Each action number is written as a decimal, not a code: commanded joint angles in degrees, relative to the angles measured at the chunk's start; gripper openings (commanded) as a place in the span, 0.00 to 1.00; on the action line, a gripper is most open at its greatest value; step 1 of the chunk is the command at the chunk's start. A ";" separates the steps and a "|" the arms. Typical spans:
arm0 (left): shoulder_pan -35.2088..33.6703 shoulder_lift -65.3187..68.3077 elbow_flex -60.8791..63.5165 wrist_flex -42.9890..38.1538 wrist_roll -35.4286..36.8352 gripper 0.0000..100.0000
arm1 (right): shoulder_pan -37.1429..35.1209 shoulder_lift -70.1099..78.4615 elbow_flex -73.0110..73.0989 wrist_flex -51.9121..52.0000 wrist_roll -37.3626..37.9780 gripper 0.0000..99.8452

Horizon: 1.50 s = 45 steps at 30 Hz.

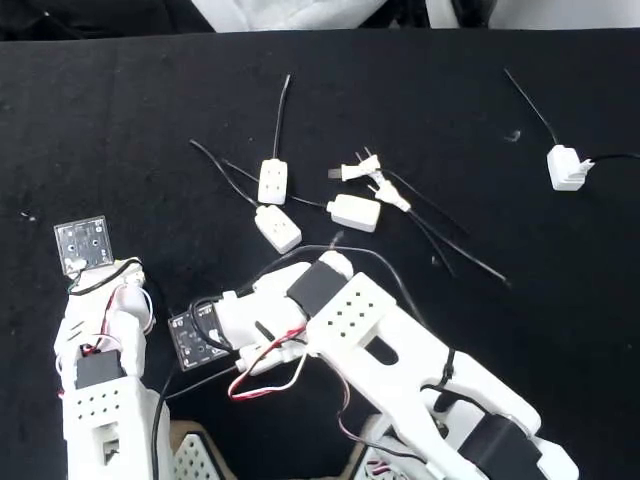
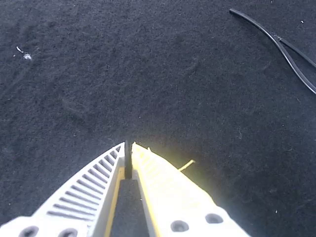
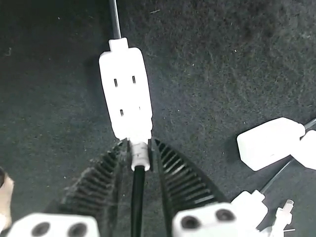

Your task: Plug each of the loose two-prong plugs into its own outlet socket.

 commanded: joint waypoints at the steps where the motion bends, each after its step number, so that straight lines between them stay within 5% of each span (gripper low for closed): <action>1: -0.75 -0.88 -1.45 0.18 -0.35 0.03 | 0.97 0.22 -0.13 -0.35 0.79 0.01; 20: -0.75 -0.88 -1.54 0.18 -0.35 0.03 | -3.34 0.22 -0.13 -0.35 0.26 0.01; 45: -2.95 -0.88 -1.71 0.18 -0.26 0.03 | -3.08 -0.13 -0.13 5.36 -13.36 0.01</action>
